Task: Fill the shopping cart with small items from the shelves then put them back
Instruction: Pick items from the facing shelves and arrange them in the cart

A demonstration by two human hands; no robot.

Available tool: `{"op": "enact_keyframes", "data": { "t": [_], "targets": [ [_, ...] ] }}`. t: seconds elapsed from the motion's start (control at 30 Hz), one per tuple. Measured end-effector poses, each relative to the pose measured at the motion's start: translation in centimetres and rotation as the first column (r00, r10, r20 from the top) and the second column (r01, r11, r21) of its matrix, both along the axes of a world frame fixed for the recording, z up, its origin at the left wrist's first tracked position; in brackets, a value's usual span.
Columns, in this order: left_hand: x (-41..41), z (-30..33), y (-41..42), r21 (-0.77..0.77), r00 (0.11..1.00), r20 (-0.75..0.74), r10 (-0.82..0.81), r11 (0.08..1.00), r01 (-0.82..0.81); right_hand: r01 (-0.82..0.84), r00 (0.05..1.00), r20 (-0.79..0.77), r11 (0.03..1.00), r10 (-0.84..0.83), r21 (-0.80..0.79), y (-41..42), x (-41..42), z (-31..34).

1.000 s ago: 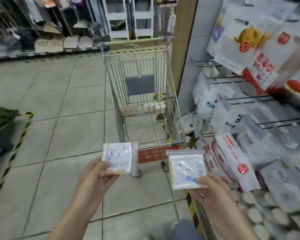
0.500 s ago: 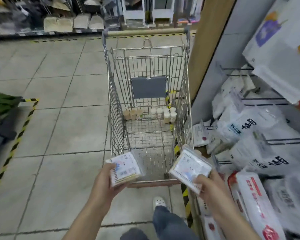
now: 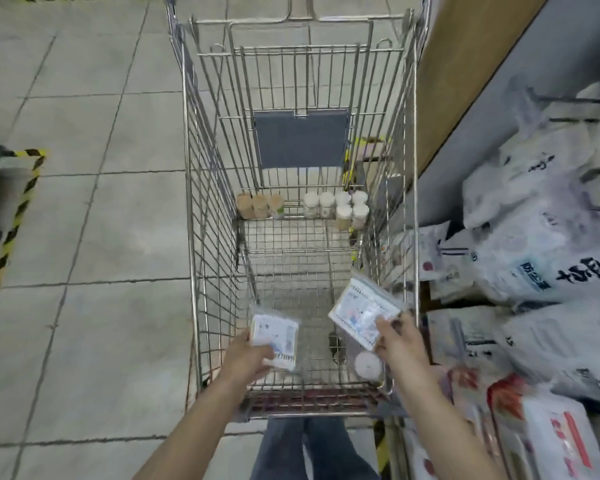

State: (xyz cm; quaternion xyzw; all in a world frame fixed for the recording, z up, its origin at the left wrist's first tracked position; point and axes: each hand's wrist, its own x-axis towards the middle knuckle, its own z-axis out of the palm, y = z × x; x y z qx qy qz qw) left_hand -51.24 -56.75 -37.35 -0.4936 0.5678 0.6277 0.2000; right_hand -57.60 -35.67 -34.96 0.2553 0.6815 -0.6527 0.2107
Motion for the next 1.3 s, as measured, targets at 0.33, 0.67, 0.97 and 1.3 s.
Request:
{"op": "enact_keyframes", "data": {
  "t": [0.33, 0.67, 0.97, 1.3],
  "targets": [
    [-2.7, -13.6, 1.3, 0.019, 0.940, 0.231, -0.251, 0.967, 0.253, 0.132, 0.978, 0.154, 0.990, -0.139, 0.059, -2.4, -3.5, -12.0],
    [-2.2, -21.4, 2.0, 0.064, 0.827, 0.219, -0.517, 0.854, 0.517, 0.057, 0.984, 0.157, 0.981, -0.087, 0.186, -1.3, -4.9, -18.1],
    [-1.1, -22.7, 1.6, -0.103, 0.716, 0.272, -0.642, 0.721, 0.685, -0.466, 0.882, 0.267, 0.806, 0.389, 0.364, -4.2, -1.4, -21.5],
    [-0.4, -23.3, 0.5, -0.070, 0.787, 0.268, -0.557, 0.803, 0.592, -0.728, 0.681, 0.518, 0.557, 0.518, 0.400, -5.6, 1.5, -23.7]
  ]
}}
